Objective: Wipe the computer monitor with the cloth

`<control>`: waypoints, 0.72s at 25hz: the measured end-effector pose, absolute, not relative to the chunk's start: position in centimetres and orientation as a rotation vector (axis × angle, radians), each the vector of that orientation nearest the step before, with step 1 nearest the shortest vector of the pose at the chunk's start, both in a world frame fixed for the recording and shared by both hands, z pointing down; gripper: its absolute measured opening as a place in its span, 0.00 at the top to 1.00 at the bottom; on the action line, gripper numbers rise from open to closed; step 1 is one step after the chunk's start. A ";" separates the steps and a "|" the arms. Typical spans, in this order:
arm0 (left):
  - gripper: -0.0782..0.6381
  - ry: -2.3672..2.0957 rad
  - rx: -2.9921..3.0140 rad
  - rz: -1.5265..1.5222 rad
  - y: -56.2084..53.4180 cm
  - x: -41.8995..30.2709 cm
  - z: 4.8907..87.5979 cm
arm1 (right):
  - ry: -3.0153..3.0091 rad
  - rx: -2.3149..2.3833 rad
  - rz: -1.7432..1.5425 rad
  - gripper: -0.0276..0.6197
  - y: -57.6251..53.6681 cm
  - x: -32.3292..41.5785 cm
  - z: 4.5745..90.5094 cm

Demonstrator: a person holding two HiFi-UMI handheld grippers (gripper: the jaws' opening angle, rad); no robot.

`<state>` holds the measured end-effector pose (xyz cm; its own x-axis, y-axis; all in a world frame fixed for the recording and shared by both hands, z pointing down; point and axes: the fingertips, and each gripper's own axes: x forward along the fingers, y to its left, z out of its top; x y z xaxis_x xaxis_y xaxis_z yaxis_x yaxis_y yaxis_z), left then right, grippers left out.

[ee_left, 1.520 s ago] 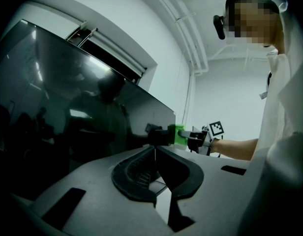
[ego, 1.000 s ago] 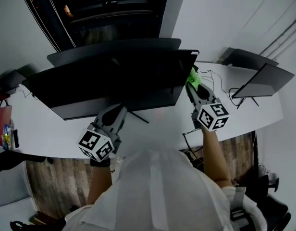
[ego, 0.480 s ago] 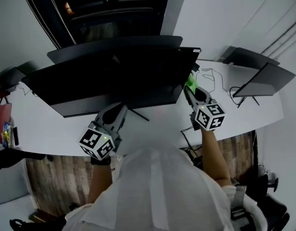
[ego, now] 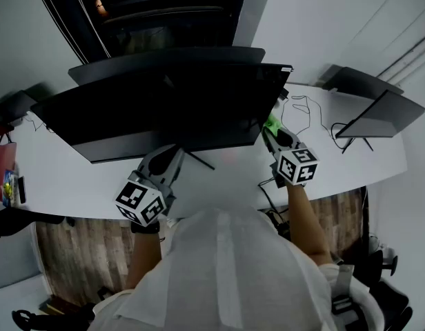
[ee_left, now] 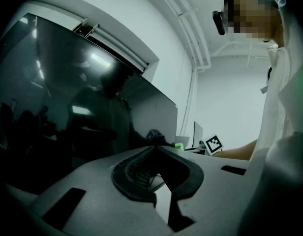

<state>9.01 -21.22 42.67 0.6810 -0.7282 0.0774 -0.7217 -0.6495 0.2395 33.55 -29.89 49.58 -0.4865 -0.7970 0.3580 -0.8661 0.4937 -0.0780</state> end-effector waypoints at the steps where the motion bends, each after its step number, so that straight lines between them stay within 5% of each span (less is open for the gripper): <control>1: 0.86 -1.163 2.643 -0.035 -21.2 9.0 42.7 | -2.462 1.405 0.368 0.85 -29.8 33.5 49.9; 18: 0.86 -1.154 2.644 -0.017 -21.0 9.1 43.1 | -2.377 1.343 0.492 0.85 -29.2 33.7 55.7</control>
<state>9.13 -21.04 43.11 0.6850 -0.7229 0.0911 -0.7199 -0.6522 0.2374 33.67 -29.17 55.75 -0.4801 -0.7383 0.4737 -0.8657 0.4860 -0.1198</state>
